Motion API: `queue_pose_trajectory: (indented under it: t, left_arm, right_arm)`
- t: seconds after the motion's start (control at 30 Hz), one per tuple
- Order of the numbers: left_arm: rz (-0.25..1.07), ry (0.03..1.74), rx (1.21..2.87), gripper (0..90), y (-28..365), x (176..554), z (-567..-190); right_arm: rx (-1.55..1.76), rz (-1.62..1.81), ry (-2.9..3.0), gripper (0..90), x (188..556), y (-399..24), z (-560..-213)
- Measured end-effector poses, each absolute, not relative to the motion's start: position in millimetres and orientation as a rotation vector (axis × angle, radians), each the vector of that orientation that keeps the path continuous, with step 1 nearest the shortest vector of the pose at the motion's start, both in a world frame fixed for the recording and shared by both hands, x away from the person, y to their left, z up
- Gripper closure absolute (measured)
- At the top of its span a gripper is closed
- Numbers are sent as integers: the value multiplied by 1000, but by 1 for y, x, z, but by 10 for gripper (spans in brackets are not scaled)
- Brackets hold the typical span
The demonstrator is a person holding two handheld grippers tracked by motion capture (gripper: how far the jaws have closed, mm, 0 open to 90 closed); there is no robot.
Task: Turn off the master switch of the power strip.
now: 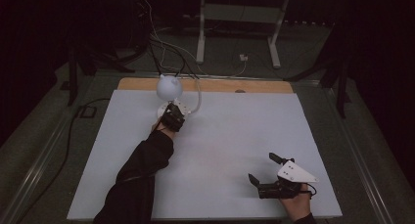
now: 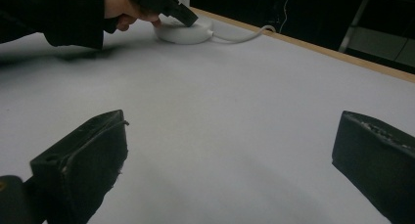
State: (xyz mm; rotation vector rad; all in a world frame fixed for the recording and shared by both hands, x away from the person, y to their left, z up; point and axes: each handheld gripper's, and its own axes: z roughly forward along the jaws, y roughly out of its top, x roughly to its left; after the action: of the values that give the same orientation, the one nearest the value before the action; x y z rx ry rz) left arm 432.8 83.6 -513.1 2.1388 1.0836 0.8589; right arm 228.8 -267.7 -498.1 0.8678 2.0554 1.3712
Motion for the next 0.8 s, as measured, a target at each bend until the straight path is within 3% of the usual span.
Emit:
queue_pose_trajectory:
  t: [0.8]
  left_arm:
    - [820, 1049, 2022, 900, 93, 423, -499]
  right_arm:
    - [877, 1373, 2058, 0, 230, -269, -499]
